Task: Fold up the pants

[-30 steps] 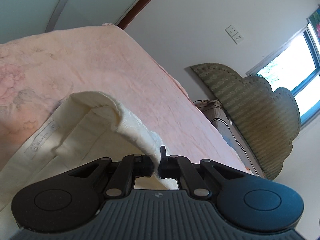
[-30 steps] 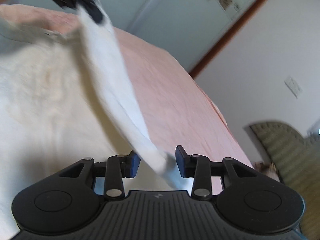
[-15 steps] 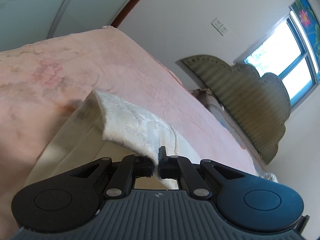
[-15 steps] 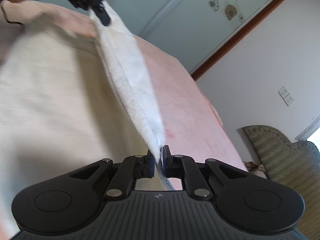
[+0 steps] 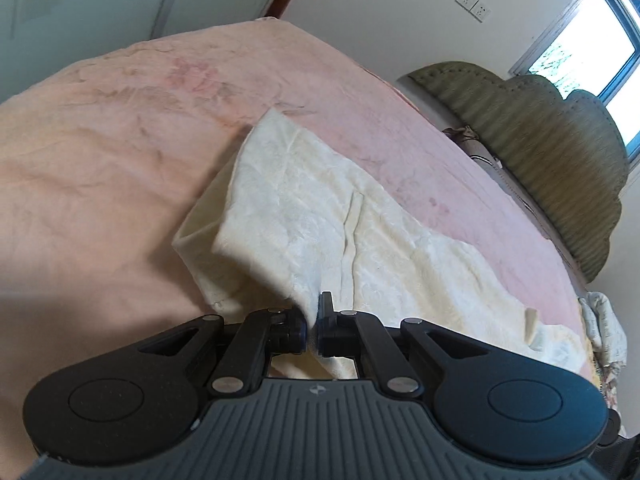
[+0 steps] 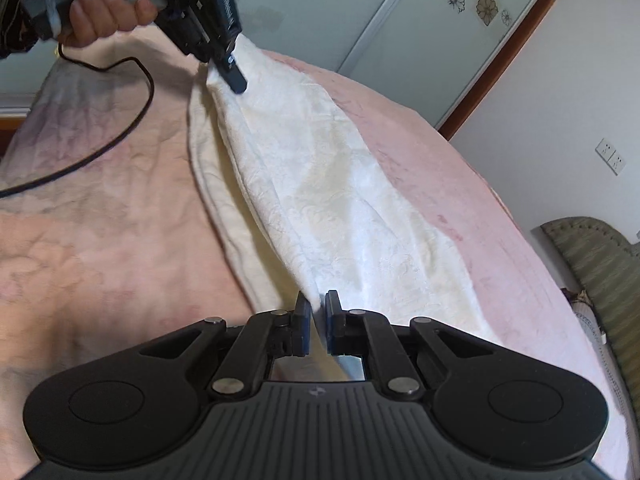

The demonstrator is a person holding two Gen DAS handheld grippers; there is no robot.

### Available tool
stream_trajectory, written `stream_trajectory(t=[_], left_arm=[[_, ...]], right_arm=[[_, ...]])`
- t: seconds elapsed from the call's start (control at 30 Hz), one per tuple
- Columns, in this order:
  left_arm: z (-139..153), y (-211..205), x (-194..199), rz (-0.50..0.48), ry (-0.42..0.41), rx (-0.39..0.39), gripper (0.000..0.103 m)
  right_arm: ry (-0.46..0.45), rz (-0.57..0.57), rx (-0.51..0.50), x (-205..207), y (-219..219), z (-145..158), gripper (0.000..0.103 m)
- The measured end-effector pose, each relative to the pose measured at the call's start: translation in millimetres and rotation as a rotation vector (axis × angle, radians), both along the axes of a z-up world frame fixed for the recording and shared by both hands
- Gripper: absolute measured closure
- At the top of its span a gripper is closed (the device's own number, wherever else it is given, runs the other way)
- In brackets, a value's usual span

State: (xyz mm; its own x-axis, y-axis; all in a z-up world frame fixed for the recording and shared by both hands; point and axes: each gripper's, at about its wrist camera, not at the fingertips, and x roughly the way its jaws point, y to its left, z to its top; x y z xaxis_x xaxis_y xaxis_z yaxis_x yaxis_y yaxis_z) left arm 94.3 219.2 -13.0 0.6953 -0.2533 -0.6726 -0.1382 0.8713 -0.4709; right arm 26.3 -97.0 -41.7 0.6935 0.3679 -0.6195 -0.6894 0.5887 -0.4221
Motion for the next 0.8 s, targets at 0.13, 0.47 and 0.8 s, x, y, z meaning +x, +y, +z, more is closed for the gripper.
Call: stream_trajectory(t=[0.13, 0.47, 0.8], left_arm=[[2, -1, -3, 0.009, -0.016, 0.033, 0.098], [-6, -5, 1, 0.020, 0.009, 0.120, 0.083], [42, -36, -28, 0.146, -0.063, 0.435, 0.072]], right_arm=[[0.008, 0.001, 0.022, -9, 2, 1, 0.096], [0.056, -0.036, 0.058, -6, 6, -12, 0.096], [-0.077, -0.140, 0.059, -32, -4, -12, 0.043]])
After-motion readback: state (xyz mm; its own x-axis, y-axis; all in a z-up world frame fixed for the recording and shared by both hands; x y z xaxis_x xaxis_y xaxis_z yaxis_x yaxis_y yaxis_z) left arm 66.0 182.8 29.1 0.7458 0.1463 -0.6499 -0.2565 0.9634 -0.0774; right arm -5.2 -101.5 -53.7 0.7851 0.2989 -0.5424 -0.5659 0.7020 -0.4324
